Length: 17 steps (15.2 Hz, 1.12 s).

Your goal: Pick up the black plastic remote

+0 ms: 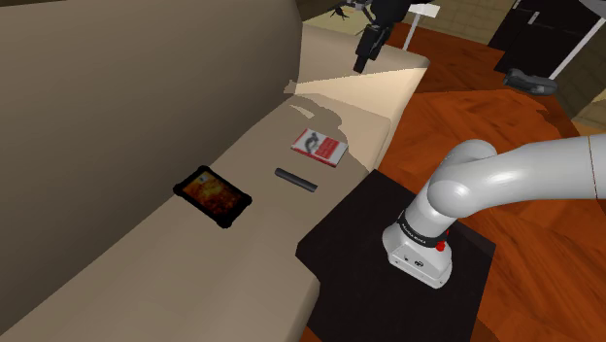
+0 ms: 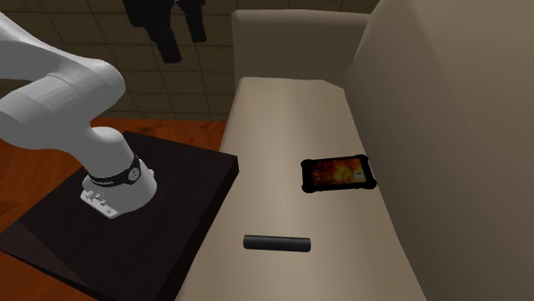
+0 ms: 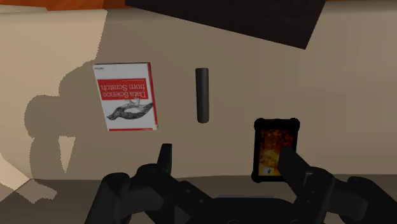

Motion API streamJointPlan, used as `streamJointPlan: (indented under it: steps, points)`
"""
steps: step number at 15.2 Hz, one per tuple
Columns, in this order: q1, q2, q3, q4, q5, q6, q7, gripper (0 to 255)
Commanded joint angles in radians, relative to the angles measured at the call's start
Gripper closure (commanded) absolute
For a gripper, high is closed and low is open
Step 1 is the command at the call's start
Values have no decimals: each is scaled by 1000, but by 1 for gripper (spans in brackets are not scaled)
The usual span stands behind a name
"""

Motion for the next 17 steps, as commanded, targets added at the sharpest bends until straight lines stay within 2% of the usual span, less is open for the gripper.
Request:
streamJointPlan:
  steps: [1,9,17]
  points:
    - [0,0,0,0,0,0,0,0]
    - [0,85,-17,-199,9,252,-9,0]
    - [2,269,-33,-325,21,528,-24,0]
